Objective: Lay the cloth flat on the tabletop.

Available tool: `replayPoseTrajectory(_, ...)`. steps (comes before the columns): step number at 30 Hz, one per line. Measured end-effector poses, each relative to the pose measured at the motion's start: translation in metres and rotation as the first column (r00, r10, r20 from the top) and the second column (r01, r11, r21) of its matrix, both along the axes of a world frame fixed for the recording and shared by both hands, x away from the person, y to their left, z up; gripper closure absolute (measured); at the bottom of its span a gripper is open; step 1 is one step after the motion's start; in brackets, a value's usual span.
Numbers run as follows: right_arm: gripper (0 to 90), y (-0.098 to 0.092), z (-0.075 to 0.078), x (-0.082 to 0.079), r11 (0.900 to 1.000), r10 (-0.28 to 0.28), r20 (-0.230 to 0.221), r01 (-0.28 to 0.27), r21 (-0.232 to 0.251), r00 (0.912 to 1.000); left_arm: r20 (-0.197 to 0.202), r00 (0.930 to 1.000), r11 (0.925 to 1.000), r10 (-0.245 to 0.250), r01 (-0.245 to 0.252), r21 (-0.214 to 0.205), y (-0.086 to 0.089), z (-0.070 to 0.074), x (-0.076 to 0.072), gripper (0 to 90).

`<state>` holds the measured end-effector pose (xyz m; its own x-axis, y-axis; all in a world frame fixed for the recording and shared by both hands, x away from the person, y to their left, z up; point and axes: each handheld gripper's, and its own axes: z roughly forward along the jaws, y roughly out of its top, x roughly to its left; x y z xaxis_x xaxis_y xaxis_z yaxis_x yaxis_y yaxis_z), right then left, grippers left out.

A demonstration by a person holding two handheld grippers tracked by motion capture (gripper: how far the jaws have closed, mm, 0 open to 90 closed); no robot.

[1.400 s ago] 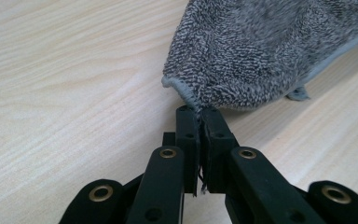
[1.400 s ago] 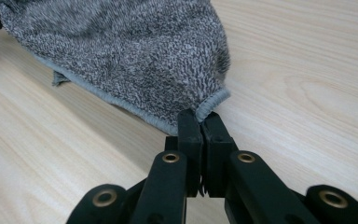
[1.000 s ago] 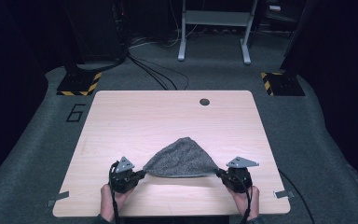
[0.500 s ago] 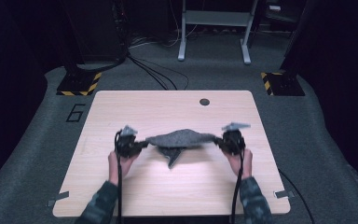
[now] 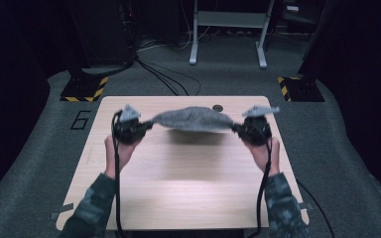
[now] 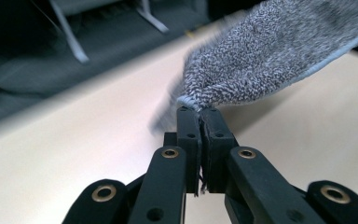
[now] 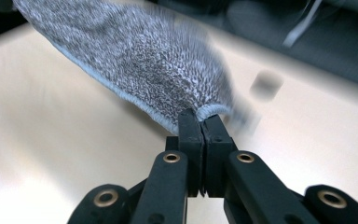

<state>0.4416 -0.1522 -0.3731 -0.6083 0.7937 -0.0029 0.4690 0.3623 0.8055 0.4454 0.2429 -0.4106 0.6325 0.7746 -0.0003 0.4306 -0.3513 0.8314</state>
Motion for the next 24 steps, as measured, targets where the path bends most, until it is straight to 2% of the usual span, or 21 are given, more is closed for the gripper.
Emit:
replayPoseTrajectory(2, 88.5, 0.002, -0.038, -0.008, 1.0000, 0.008, -0.075, -0.008, 0.001, 0.9972, -0.090, 0.9960, 0.9999, -0.003, 0.002, -0.012, 0.003, -0.045, -0.013, 87.3)
replayPoseTrajectory(3, 88.5, 0.002, -0.063, -0.014, 0.9999, 0.011, -0.121, -0.011, 0.003, 0.9926, -0.125, 0.9921, 0.9995, -0.008, 0.004, -0.030, 0.004, -0.062, -0.018, 87.3)
replayPoseTrajectory(4, 88.5, 0.003, -0.079, -0.018, 0.9999, 0.012, -0.154, -0.012, 0.004, 0.9880, -0.152, 0.9883, 0.9996, -0.011, 0.006, -0.028, 0.005, -0.075, -0.022, 87.2)
replayPoseTrajectory(5, 88.4, 0.004, -0.094, -0.022, 0.9999, 0.012, -0.173, -0.013, -0.006, 0.9848, -0.171, 0.9851, 0.9998, -0.014, 0.012, -0.016, 0.005, -0.085, -0.026, 87.2)
replayPoseTrajectory(6, 88.3, 0.004, -0.105, -0.026, 0.9999, 0.010, -0.196, -0.012, -0.007, 0.9805, -0.195, 0.9808, 0.9993, -0.012, 0.005, -0.036, 0.005, -0.093, -0.031, 87.0)
replayPoseTrajectory(8, 88.0, 0.003, -0.119, -0.034, 0.9999, 0.010, -0.221, -0.011, -0.002, 0.9752, -0.212, 0.9771, 0.9991, -0.015, 0.006, -0.042, 0.006, -0.101, -0.039, 86.6)
replayPoseTrajectory(10, 87.6, -0.002, -0.126, -0.043, 0.9998, 0.002, -0.233, 0.002, 0.017, 0.9724, -0.222, 0.9745, 0.9988, -0.029, 0.020, -0.045, 0.006, -0.105, -0.045, 85.6)
replayPoseTrajectory(12, 85.0, -0.007, -0.131, -0.053, 0.9997, -0.007, -0.249, 0.013, 0.021, 0.9684, -0.239, 0.9697, 0.9972, -0.050, 0.035, -0.066, 0.008, -0.106, -0.052, 81.7)
replayPoseTrajectory(13, 82.3, -0.010, -0.132, -0.057, 0.9994, -0.009, -0.249, 0.017, 0.030, 0.9685, -0.236, 0.9703, 0.9964, -0.054, 0.037, -0.076, 0.009, -0.106, -0.055, 76.7)
replayPoseTrajectory(15, 70.4, -0.016, -0.132, -0.064, 0.9982, -0.029, -0.260, 0.042, 0.043, 0.9651, -0.243, 0.9677, 0.9955, -0.066, 0.047, -0.082, 0.012, -0.103, -0.063, 60.8)
replayPoseTrajectory(18, 55.9, -0.025, -0.125, -0.067, 0.9953, -0.051, -0.236, 0.069, 0.069, 0.9705, -0.218, 0.9752, 0.9959, -0.039, 0.021, -0.088, 0.019, -0.095, -0.069, 45.4)
replayPoseTrajectory(19, 51.0, -0.027, -0.121, -0.065, 0.9949, -0.058, -0.231, 0.075, 0.068, 0.9713, -0.210, 0.9771, 0.9955, -0.034, 0.015, -0.094, 0.021, -0.091, -0.068, 41.5)
replayPoseTrajectory(20, 37.2, -0.027, -0.115, -0.059, 0.9946, -0.051, -0.208, 0.069, 0.078, 0.9768, -0.198, 0.9799, 0.9951, -0.027, 0.008, -0.099, 0.022, -0.088, -0.066, 37.2)
replayPoseTrajectory(21, 32.0, -0.024, -0.110, -0.052, 0.9956, -0.050, -0.189, 0.063, 0.068, 0.9808, -0.183, 0.9828, 0.9956, -0.022, 0.005, -0.093, 0.022, -0.082, -0.060, 34.2)
replayPoseTrajectory(22, 32.0, -0.024, -0.110, -0.052, 0.9956, -0.050, -0.189, 0.063, 0.068, 0.9808, -0.172, 0.9848, 0.9964, -0.023, 0.009, -0.084, 0.021, -0.077, -0.054, 34.2)
replayPoseTrajectory(24, 22.6, -0.015, -0.103, -0.038, 0.9969, -0.031, -0.169, 0.043, 0.066, 0.9852, -0.159, 0.9865, 0.9975, -0.037, 0.027, -0.065, 0.014, -0.069, -0.039, 28.1)
